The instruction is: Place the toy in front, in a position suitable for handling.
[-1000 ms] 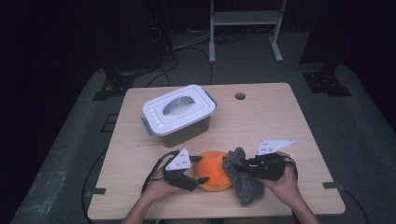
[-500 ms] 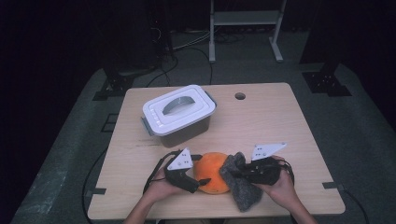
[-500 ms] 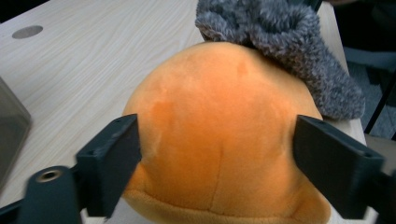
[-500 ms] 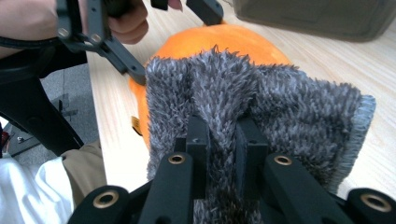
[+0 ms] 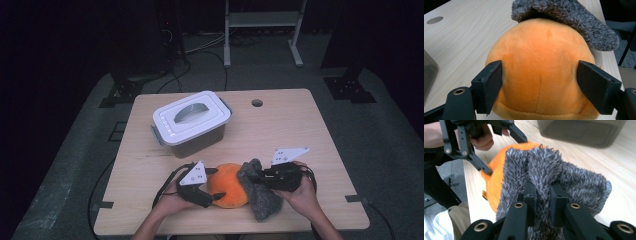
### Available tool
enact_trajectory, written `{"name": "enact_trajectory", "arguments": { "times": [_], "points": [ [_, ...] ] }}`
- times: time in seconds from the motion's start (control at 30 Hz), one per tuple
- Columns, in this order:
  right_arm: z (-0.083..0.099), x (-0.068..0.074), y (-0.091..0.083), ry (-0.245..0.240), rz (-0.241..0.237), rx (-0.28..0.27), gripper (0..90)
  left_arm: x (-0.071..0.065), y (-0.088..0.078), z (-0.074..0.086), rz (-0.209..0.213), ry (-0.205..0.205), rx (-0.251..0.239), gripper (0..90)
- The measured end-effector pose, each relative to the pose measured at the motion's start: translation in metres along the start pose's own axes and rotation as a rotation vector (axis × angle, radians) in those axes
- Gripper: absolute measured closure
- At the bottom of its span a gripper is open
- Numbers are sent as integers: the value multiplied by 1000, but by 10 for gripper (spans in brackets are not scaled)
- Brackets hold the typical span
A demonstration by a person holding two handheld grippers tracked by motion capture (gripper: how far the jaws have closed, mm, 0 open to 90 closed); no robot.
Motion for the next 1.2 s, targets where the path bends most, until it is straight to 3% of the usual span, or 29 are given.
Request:
{"name": "enact_trajectory", "arguments": {
  "times": [0.17, 0.33, 0.47, 0.63, 0.77, 0.93, 1.1, 1.2],
  "points": [
    [6, 1, -1, 11, -15, 17, 779, 0, -2, -6, -5, -12, -24, 160],
    [11, 11, 0, 2, -66, 42, 779, -1, -1, -8, -8, -22, -27, 154],
    [10, 15, -4, -12, -73, 53, 780, -4, 1, -7, 1, 7, -13, 196],
    [-6, 14, -8, -21, -67, -11, 780, -9, 2, -7, 8, 44, -12, 222],
    [-13, 13, 0, -34, -56, -10, 780, -13, 3, -8, 15, 79, -13, 227],
    [-6, 8, 1, -11, -65, 5, 780, -13, 3, -8, 18, 78, -12, 229],
    [8, -3, -6, 46, -61, 26, 780, -13, 2, -7, 22, 68, -19, 232],
    [6, -5, -9, 52, -54, 16, 780, -13, 2, -7, 31, 69, -22, 237]
  ]
}}
Point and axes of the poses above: each handheld gripper's, and its own axes: y roughly forward along the jaws, z roughly out of its underside, x roughly to its left, the point moved 3 cm from there along y, roughly forward along the jaws, and after that the axes turned 7 degrees about -x, right-handed, at the moved point
